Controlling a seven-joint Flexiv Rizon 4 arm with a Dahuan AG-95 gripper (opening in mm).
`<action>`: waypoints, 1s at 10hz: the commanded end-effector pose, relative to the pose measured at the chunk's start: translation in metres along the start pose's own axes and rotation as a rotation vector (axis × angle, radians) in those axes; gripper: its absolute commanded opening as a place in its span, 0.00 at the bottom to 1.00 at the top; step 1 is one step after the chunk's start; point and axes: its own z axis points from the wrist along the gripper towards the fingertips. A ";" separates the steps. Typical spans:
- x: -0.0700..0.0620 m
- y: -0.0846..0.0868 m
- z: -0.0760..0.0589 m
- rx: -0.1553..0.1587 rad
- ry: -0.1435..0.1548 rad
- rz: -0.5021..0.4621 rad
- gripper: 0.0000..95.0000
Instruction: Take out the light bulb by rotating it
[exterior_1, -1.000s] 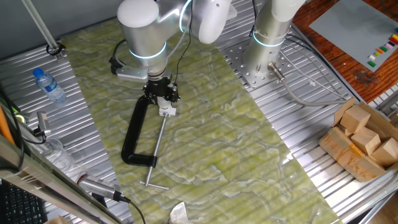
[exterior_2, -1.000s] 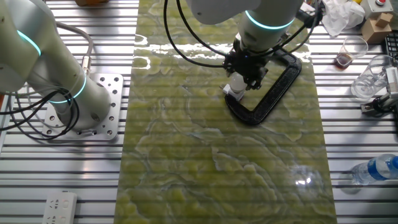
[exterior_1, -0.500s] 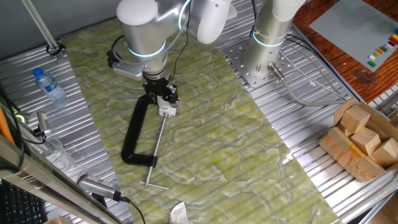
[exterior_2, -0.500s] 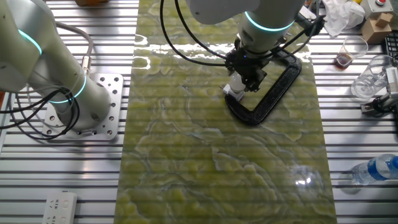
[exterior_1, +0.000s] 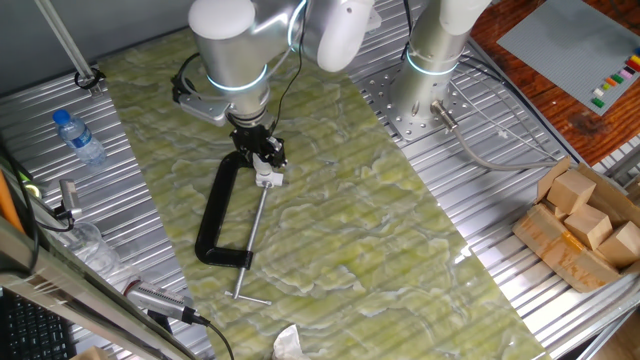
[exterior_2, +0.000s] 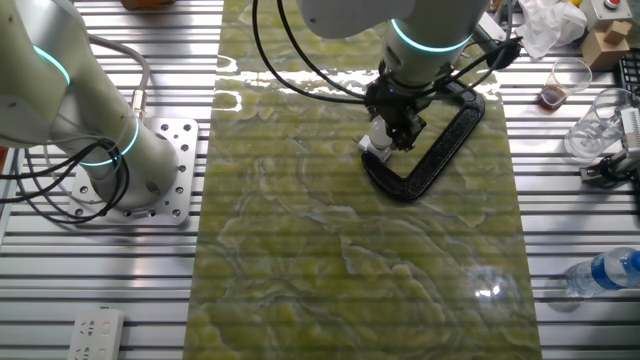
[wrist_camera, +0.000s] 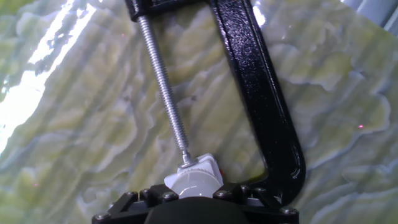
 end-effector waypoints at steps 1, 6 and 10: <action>0.000 -0.001 0.001 -0.003 -0.006 0.055 0.60; 0.000 -0.001 0.003 0.004 -0.012 0.098 0.60; 0.000 -0.001 0.003 0.005 -0.017 0.120 0.60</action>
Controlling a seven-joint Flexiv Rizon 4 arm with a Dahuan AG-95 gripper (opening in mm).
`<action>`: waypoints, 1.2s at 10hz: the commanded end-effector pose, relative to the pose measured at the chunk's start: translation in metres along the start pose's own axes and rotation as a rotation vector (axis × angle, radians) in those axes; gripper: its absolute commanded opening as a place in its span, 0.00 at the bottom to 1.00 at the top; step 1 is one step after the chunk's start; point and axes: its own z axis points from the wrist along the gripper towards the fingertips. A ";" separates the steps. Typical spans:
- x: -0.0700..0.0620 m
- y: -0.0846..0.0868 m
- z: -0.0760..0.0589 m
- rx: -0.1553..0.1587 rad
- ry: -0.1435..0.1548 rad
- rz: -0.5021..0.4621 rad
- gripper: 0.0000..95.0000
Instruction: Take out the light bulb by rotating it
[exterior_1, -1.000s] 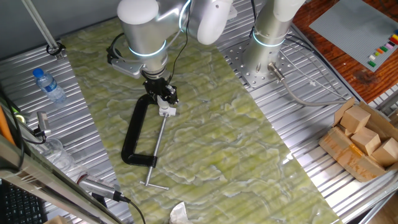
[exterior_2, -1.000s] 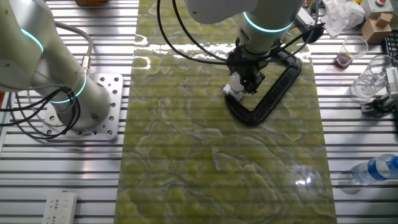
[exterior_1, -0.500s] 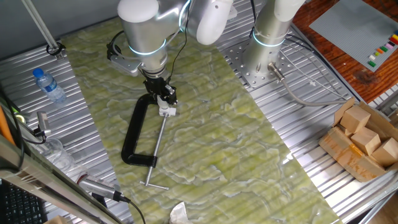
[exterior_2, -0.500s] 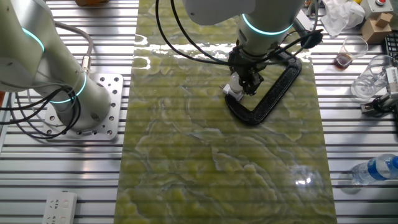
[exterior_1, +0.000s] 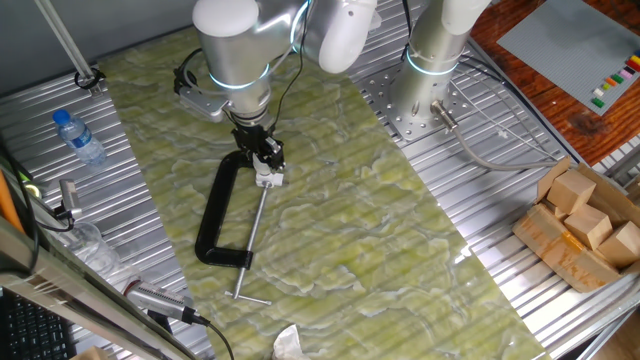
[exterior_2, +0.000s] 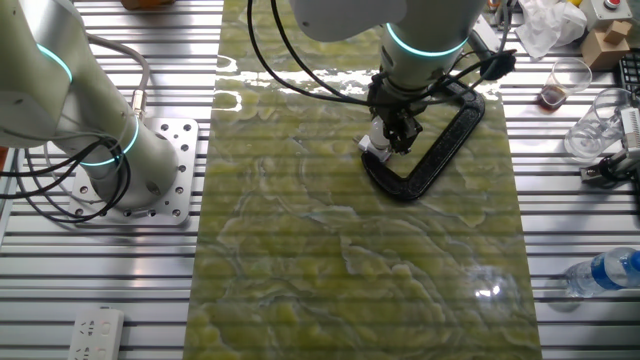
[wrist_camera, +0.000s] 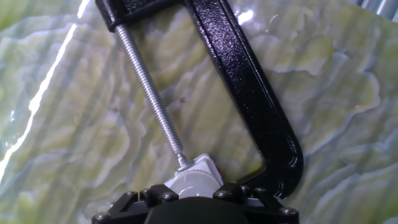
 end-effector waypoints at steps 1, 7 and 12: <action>0.000 0.000 0.000 0.002 -0.003 0.004 0.60; 0.000 -0.002 0.002 0.006 -0.006 0.002 0.60; 0.001 -0.003 0.002 0.005 -0.007 0.021 0.60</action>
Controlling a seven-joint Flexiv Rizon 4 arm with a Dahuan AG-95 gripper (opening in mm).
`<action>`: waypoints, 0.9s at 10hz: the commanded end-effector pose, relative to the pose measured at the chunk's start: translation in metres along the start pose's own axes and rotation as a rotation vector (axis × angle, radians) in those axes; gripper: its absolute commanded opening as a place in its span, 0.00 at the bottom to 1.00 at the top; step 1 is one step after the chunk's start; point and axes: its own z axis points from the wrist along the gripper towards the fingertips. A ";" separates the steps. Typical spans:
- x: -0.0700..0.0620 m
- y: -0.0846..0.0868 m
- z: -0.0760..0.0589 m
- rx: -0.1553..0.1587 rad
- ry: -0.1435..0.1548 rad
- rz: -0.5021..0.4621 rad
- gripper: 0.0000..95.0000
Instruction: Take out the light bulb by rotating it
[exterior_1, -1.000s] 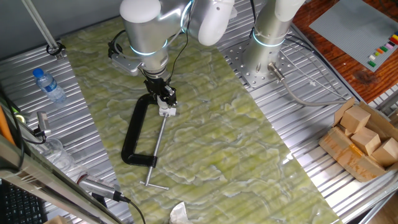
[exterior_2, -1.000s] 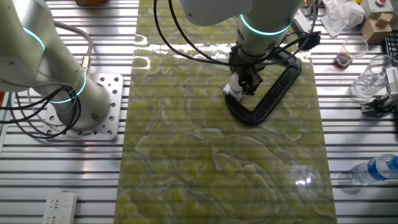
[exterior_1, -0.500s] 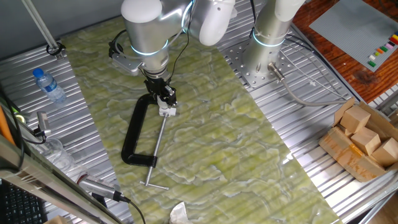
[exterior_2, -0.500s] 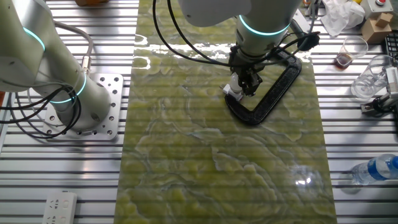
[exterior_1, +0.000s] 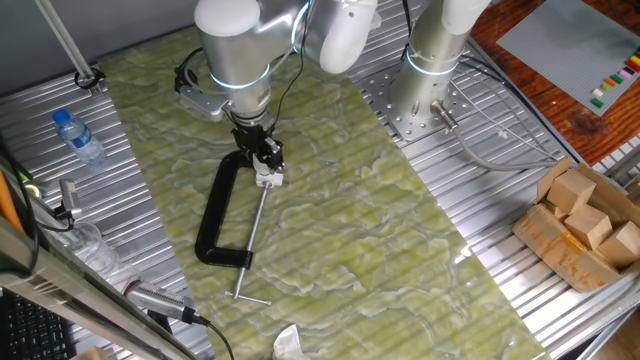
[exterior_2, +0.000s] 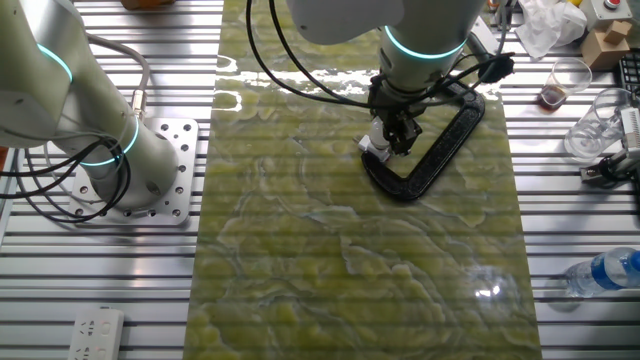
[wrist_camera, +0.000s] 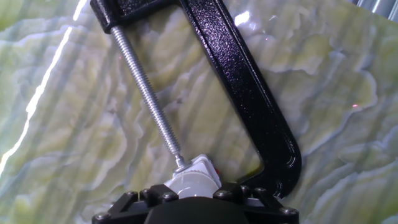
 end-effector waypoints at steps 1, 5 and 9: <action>0.000 0.000 0.000 0.000 -0.001 0.019 0.60; 0.000 -0.001 0.000 0.001 0.001 0.113 0.60; 0.000 -0.001 0.001 0.003 0.002 0.169 0.40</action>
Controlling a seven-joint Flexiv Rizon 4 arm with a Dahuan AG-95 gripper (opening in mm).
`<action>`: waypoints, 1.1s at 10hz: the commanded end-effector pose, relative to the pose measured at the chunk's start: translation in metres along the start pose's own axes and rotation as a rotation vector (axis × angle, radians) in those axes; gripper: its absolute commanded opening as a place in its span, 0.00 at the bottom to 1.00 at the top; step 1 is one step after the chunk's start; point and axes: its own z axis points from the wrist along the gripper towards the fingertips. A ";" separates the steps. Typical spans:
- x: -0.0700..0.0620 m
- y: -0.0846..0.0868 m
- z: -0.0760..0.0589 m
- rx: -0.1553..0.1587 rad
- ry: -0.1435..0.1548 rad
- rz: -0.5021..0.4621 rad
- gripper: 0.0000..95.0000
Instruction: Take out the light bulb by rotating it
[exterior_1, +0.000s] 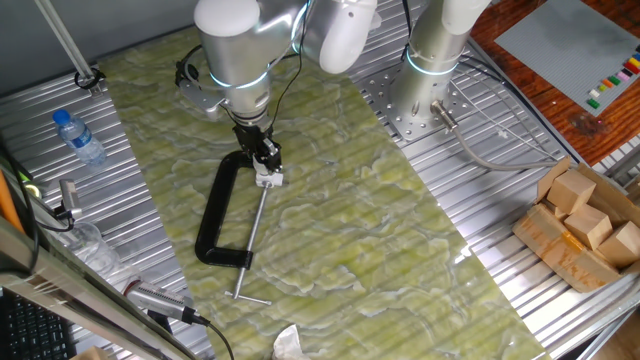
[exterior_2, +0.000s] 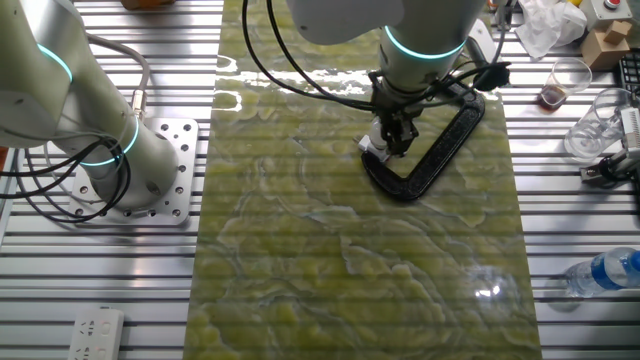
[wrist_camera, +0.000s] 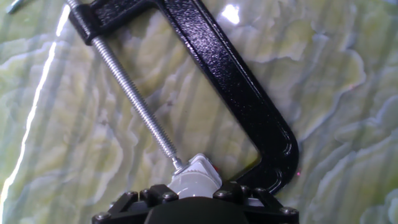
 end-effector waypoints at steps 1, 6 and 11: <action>0.000 -0.001 0.001 0.001 -0.001 0.014 0.40; 0.000 -0.001 0.001 0.001 -0.003 0.023 0.00; 0.000 0.001 -0.003 0.007 0.007 -0.224 0.00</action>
